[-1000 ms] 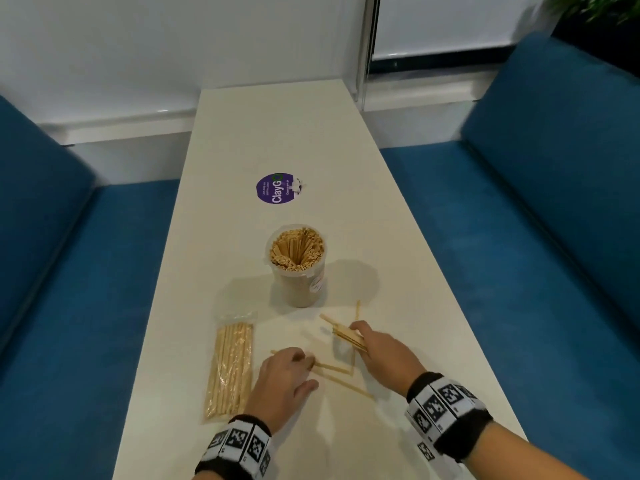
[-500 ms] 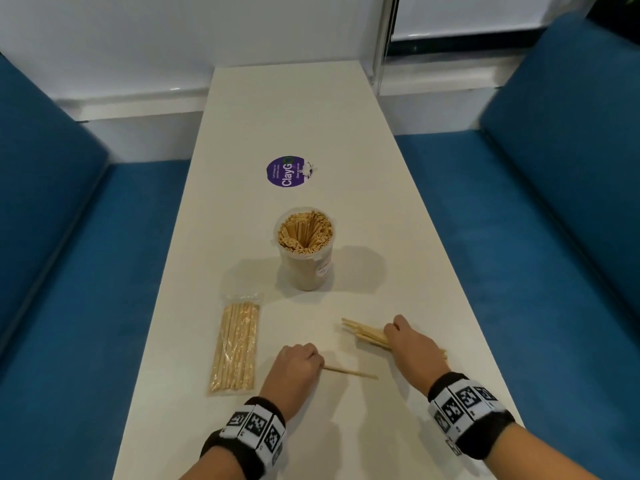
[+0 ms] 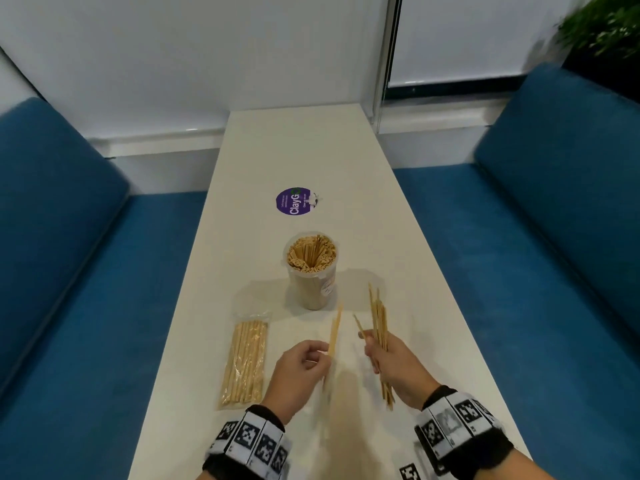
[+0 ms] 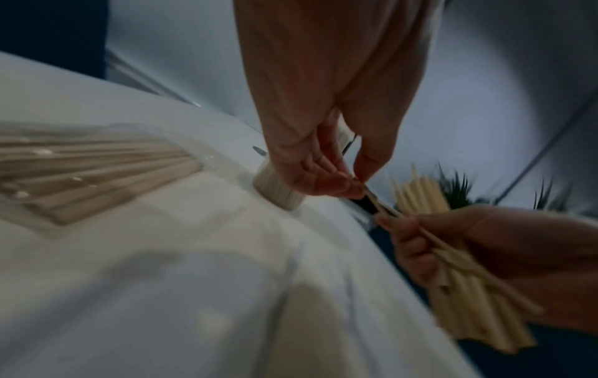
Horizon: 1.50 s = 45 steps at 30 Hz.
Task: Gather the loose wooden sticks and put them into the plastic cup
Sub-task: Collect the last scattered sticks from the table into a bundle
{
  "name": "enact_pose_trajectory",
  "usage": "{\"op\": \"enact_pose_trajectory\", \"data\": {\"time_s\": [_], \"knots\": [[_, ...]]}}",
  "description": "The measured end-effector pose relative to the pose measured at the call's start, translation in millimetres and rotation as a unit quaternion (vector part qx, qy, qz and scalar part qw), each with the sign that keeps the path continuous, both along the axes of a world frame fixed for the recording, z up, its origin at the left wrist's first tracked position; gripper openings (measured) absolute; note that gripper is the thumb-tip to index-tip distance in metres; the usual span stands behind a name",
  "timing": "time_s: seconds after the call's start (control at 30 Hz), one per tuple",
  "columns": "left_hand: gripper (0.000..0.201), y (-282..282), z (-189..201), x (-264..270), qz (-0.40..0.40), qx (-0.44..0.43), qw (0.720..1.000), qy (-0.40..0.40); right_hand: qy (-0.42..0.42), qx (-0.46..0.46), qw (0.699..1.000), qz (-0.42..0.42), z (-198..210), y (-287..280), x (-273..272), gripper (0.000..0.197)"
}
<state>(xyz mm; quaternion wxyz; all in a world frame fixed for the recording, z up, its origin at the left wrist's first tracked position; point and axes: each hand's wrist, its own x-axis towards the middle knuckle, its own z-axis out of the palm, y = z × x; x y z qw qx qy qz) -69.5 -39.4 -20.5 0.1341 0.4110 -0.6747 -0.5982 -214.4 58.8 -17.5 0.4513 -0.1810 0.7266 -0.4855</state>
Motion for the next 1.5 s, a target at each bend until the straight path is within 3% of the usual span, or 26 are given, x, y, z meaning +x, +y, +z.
{"op": "enact_pose_trajectory", "data": {"time_s": [0.13,0.3,0.4,0.47,0.53,0.6,0.7,0.77,0.83,0.93,1.07,1.2,1.33,1.4,1.43,1.5], "knots": [[0.01,7,24,-6,0.034,0.027,0.997,0.064,-0.099,-0.083,0.991,-0.028,22,-11,18,0.022],[0.006,19,45,-4,0.042,-0.032,0.995,0.086,-0.08,-0.115,0.99,0.025,42,-11,36,0.022],[0.003,26,54,2,0.04,-0.027,0.994,0.093,-0.079,-0.136,0.988,-0.004,54,-8,46,0.021],[0.006,29,57,7,0.073,0.01,0.992,0.103,-0.073,-0.149,0.985,-0.041,64,-9,50,0.025],[0.015,30,61,11,0.129,0.106,0.979,0.113,-0.033,-0.165,0.984,-0.058,77,-11,51,0.027],[0.027,28,67,14,0.173,0.277,0.936,0.135,-0.011,-0.199,0.978,-0.059,92,-13,52,0.029],[0.039,31,82,16,0.188,0.48,0.836,0.191,-0.001,-0.262,0.964,-0.049,111,-16,62,0.036],[0.039,37,94,13,0.183,0.527,0.793,0.243,0.024,-0.287,0.957,-0.032,116,-16,71,0.041],[0.035,42,106,12,0.177,0.526,0.782,0.283,0.034,-0.295,0.955,-0.011,117,-12,80,0.03],[0.032,45,116,14,0.148,0.479,0.812,0.298,0.048,-0.296,0.954,0.0,115,-7,84,0.008],[0.027,44,113,16,0.129,0.468,0.83,0.275,0.074,-0.317,0.945,-0.009,121,-6,79,0.021],[0.024,44,110,16,0.125,0.485,0.822,0.272,-0.013,-0.361,0.931,-0.056,133,-6,78,0.011],[0.019,45,110,14,0.103,0.457,0.841,0.271,-0.066,-0.356,0.928,-0.089,138,-7,77,0.039],[0.027,47,109,16,0.068,0.404,0.877,0.252,-0.073,-0.35,0.929,-0.1,141,-5,74,0.044],[0.031,47,107,18,0.042,0.344,0.91,0.225,-0.072,-0.348,0.929,-0.102,144,-4,72,0.047],[0.031,45,105,27,-0.041,0.147,0.976,0.158,-0.059,-0.347,0.931,-0.094,146,-1,67,0.055]]}}
